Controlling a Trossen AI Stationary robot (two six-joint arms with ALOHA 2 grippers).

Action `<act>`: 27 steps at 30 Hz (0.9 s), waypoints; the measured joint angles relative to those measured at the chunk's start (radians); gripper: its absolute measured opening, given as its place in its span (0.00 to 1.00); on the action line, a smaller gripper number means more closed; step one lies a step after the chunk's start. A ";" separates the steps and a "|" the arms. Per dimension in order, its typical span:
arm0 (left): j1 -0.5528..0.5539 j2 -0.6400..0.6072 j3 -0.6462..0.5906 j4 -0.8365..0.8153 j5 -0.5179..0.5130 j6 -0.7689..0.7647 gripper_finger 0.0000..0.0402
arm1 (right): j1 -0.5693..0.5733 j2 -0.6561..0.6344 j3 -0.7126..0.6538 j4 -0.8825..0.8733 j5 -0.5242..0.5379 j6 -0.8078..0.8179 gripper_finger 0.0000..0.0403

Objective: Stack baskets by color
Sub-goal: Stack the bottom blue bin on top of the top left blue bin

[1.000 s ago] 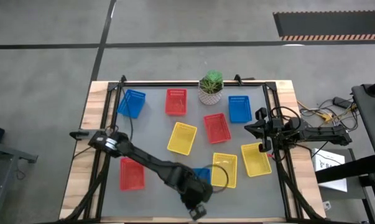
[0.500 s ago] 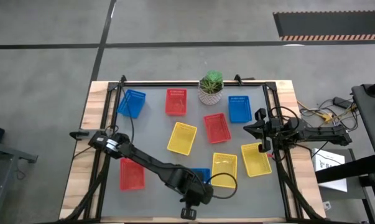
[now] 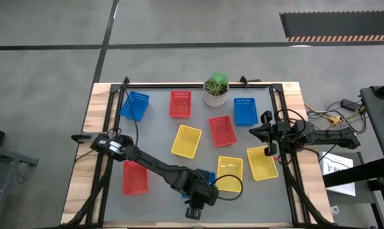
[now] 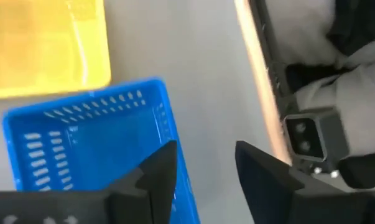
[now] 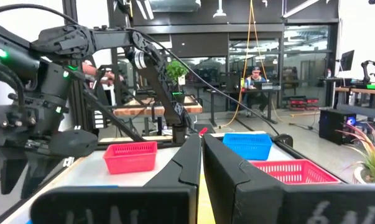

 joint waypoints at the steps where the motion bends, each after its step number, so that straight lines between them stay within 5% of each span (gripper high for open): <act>1: 0.000 0.000 -0.013 -0.001 -0.003 0.001 0.38 | 0.000 0.000 0.000 0.000 0.000 0.000 0.02; 27: 0.011 -0.002 -0.205 0.199 0.003 -0.010 0.40 | 0.000 0.000 0.000 -0.004 0.000 0.005 0.02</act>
